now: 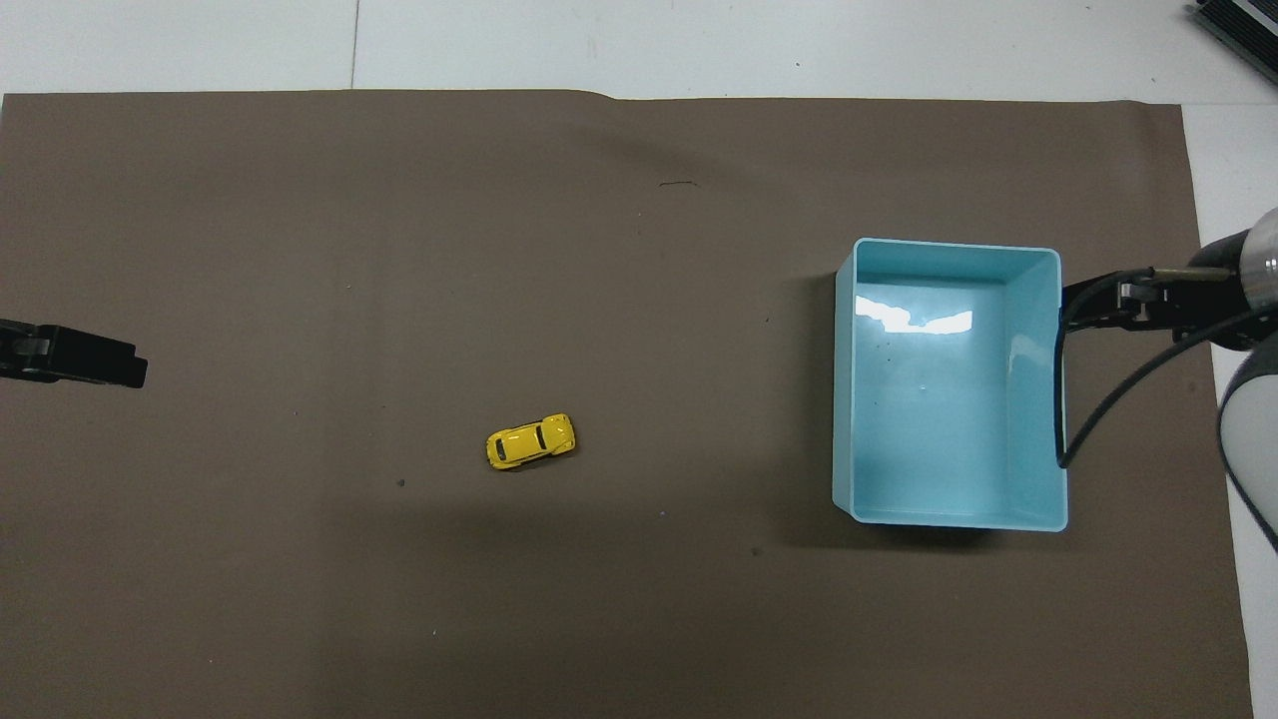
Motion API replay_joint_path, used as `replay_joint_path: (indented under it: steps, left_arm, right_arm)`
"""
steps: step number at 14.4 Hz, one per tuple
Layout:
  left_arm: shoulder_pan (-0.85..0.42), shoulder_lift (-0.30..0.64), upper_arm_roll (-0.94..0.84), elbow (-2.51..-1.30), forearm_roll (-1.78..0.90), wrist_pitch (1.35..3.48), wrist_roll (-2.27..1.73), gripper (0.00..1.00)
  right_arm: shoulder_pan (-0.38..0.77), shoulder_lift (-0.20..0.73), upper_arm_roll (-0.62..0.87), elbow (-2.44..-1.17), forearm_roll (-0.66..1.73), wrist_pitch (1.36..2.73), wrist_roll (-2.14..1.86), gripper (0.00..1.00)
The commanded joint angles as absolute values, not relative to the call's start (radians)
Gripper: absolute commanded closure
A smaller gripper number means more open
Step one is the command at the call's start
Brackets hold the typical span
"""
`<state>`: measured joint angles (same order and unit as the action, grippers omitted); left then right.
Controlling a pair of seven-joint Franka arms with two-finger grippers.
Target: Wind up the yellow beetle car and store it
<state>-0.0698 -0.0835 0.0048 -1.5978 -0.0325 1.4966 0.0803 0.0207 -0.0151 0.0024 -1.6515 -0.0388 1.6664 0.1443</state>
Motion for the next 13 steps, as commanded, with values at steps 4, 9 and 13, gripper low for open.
replay_joint_path:
  steps: [4,9,13]
  left_arm:
    - [-0.052,-0.092,0.005,-1.592,-0.044,1.497,0.089,0.0]
    - [-0.061,-0.091,0.005,-1.591,-0.044,1.506,0.075,0.0]
    - [-0.063,-0.091,0.005,-1.592,-0.044,1.506,0.074,0.0]
  right_arm:
    - [0.017,-0.021,-0.002,-1.663,-0.028,1.674,0.115,0.0]
    - [0.017,-0.021,-0.002,-1.663,-0.029,1.674,0.115,0.0]
    - [0.017,-0.021,-0.002,-1.663,-0.028,1.674,0.115,0.0]
